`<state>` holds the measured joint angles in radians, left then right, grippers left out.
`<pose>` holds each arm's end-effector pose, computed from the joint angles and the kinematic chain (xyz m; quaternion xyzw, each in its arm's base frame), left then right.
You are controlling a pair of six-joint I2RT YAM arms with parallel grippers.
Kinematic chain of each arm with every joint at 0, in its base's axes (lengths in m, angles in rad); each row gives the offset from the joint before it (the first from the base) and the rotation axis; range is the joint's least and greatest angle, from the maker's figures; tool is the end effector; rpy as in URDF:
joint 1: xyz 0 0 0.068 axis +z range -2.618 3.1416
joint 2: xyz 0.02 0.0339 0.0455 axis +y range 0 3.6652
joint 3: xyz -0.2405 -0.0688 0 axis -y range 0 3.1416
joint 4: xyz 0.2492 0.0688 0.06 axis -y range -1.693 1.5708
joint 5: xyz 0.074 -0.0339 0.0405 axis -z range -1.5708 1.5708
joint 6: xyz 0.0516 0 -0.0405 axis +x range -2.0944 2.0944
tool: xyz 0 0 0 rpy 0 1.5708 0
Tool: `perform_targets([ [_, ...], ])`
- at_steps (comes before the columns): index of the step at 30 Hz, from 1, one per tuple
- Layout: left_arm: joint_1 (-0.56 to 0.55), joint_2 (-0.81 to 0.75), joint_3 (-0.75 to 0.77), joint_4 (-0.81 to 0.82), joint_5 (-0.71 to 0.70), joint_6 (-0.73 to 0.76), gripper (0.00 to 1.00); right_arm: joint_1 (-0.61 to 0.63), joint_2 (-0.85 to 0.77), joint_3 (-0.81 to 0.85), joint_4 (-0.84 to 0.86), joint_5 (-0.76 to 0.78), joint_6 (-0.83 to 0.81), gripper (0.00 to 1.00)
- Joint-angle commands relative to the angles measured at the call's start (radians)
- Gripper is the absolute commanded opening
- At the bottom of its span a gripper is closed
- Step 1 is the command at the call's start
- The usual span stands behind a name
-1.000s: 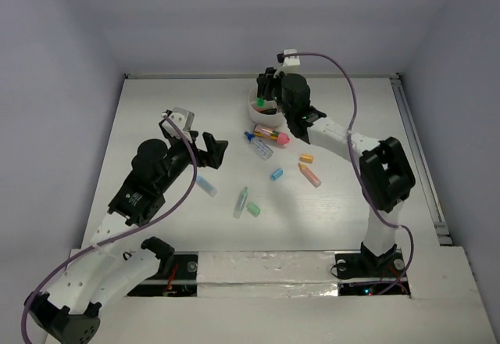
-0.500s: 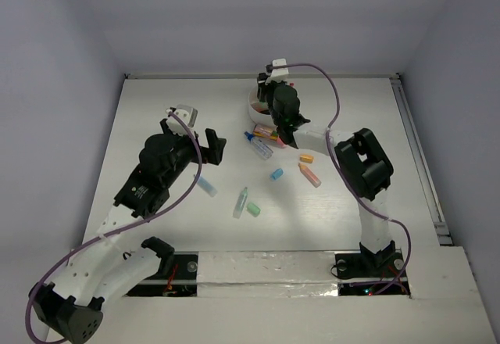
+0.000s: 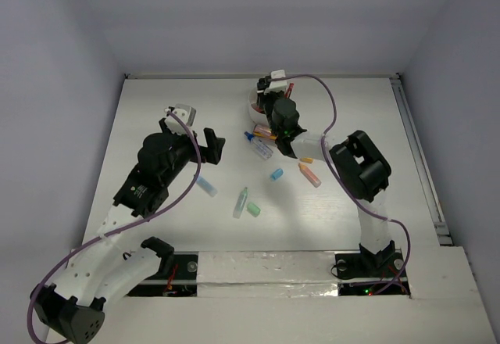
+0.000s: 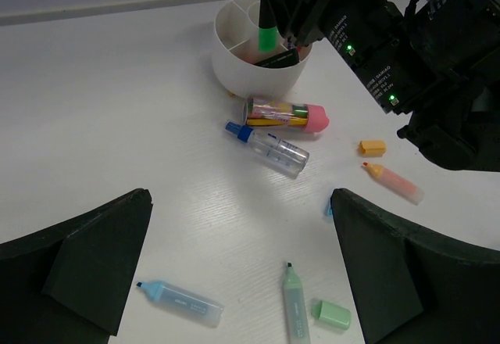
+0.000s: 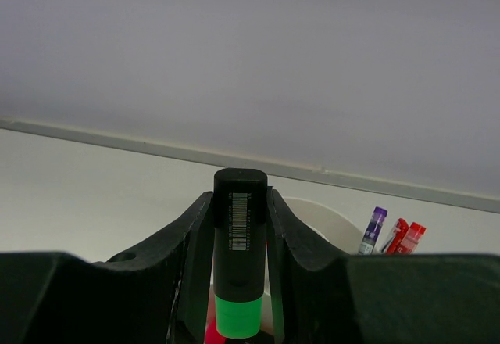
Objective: Sort the stationery into containers
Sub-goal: Place the pen in the storage box.
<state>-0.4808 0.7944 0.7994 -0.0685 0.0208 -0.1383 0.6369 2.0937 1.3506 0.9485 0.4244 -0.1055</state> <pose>0.1996 -0.1053 0.3384 0.1313 0.7173 -0.2157 0.6494 0.4007 0.2700 0.2221 -0.0714 0.6340 0.0710 0.7667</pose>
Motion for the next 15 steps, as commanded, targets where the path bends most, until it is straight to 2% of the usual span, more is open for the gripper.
perform_targets([
  [1, 0.010, -0.017, 0.027, 0.044, 0.014, 0.005, 0.99, 0.009, 0.011, 0.005, 0.115, 0.040, -0.022, 0.00],
  [15, 0.010, -0.034, 0.024, 0.044, 0.022, 0.002, 0.99, 0.029, 0.040, -0.034, 0.161, 0.083, -0.051, 0.00],
])
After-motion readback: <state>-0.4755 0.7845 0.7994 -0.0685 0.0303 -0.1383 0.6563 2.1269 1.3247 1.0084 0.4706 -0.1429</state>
